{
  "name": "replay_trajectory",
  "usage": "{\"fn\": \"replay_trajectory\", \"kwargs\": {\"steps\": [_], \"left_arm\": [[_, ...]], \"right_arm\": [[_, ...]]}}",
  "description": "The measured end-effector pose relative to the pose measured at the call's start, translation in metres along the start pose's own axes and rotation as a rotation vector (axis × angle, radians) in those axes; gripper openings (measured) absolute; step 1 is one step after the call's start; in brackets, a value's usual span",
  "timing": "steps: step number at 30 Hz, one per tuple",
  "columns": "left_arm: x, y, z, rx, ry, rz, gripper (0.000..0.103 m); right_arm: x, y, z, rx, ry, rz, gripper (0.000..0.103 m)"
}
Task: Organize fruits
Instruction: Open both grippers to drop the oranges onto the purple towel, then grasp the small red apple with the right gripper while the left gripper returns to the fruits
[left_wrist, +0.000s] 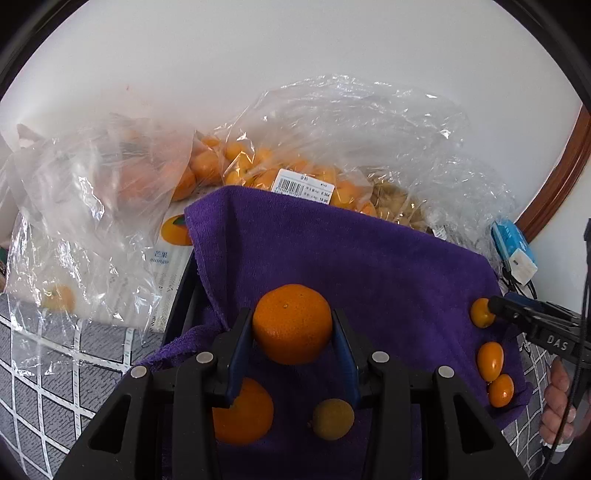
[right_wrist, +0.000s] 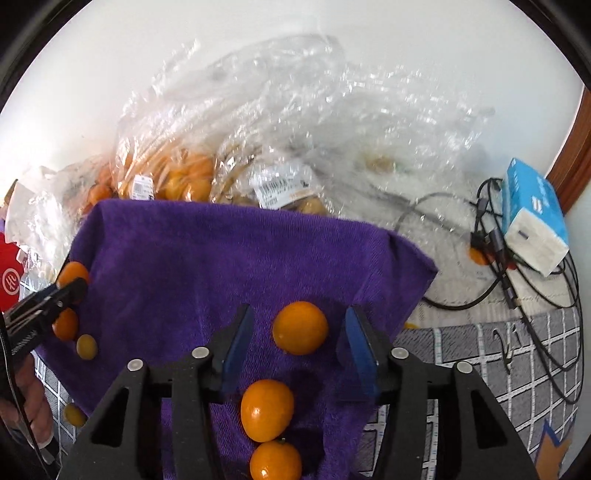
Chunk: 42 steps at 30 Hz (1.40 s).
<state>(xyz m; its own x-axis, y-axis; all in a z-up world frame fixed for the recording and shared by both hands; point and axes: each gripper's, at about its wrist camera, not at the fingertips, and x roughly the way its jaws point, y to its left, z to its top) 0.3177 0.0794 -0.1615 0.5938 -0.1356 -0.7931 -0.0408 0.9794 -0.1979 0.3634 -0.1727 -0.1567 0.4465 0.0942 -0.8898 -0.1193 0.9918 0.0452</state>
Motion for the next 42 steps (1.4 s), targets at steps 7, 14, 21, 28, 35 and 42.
{"fn": "replay_trajectory", "kwargs": {"steps": [7,14,21,28,35,42], "left_arm": [[0.005,-0.001,-0.001,0.005,0.034,0.004,0.042],[-0.009,-0.008,0.004,0.028,-0.002,-0.025,0.051],[-0.049,-0.009,0.018,0.03,-0.093,-0.067,0.051],[-0.102,-0.02,0.023,0.069,-0.207,-0.049,0.051],[-0.135,-0.013,-0.004,0.079,-0.244,-0.018,0.051],[-0.135,0.021,-0.05,0.079,-0.19,0.01,0.05]], "right_arm": [[-0.024,-0.007,-0.002,0.034,-0.107,0.003,0.052],[-0.047,-0.002,0.001,0.077,-0.229,-0.053,0.052],[-0.074,0.008,-0.009,0.137,-0.264,-0.058,0.051],[-0.089,0.021,-0.056,0.126,-0.18,-0.033,0.039],[-0.099,0.048,-0.108,0.065,-0.164,-0.023,0.039],[-0.088,0.088,-0.166,-0.006,-0.114,0.047,0.034]]}}
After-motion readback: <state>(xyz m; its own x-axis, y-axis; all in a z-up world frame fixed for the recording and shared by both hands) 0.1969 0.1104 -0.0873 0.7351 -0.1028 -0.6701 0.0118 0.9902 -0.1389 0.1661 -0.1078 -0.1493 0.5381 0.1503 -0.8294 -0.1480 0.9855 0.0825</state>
